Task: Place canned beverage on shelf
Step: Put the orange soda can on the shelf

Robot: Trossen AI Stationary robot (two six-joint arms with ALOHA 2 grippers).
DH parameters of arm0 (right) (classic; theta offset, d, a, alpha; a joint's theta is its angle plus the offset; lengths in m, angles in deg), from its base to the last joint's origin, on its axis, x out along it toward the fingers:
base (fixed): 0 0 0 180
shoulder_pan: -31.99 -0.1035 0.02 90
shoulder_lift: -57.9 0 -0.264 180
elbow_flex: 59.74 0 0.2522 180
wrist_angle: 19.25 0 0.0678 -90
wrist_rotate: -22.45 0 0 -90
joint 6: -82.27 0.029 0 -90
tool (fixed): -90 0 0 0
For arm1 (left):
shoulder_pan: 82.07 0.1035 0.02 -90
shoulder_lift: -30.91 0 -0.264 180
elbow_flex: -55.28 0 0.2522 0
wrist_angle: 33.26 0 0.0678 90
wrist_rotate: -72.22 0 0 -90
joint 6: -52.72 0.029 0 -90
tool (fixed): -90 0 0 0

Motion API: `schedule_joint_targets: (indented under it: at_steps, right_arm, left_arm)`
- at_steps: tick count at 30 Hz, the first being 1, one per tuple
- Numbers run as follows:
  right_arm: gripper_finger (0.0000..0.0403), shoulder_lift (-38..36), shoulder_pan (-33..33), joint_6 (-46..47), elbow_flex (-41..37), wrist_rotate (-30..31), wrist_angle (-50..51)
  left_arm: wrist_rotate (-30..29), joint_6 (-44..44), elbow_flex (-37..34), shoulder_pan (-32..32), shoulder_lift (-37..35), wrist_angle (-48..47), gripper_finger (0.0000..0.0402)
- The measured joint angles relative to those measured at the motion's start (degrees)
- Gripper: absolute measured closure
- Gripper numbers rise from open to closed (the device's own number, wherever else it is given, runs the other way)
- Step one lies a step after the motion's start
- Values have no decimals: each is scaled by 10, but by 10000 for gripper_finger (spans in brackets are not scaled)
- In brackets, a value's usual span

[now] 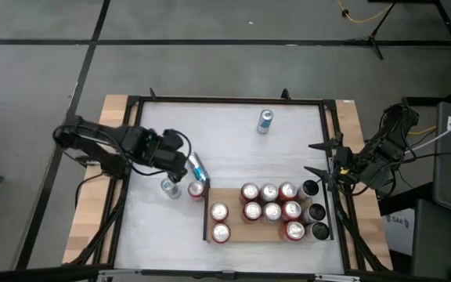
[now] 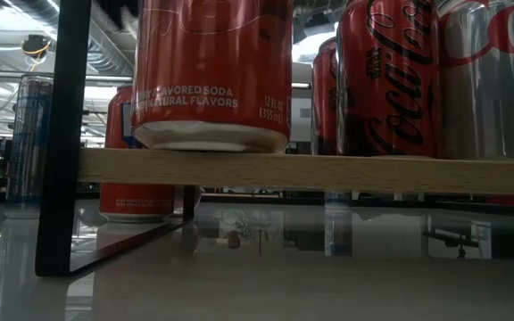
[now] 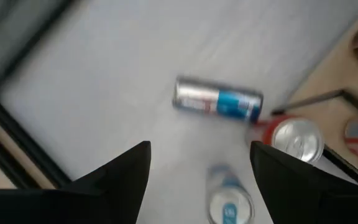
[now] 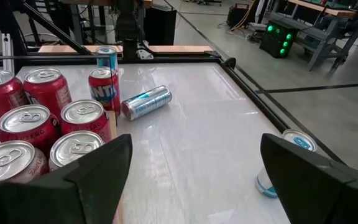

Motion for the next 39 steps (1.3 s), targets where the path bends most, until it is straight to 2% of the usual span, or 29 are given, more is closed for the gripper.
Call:
schedule_joint_targets:
  at_steps: [3, 7, 14, 25, 33, 39]
  right_arm:
    - [56, 0, 0, 0, 0, 0, 0]
    - [56, 0, 0, 0, 0, 1, 2]
    - [56, 0, 0, 0, 0, 1, 3]
    - [56, 0, 0, 0, 0, 2, 3]
    - [56, 0, 0, 0, 0, 2, 11]
    - [56, 0, 0, -1, 0, 1, 12]
  left_arm:
    - [46, -53, -69, -2, -28, 35, 135]
    - [92, -58, -120, -3, -31, 92, 135]
    - [69, -57, -180, 6, -29, 209, 135]
    - [71, -57, -197, 26, -29, 263, 129]
    - [72, -58, -196, 23, -29, 287, 75]
    - [66, -59, -197, -9, -29, 314, 52]
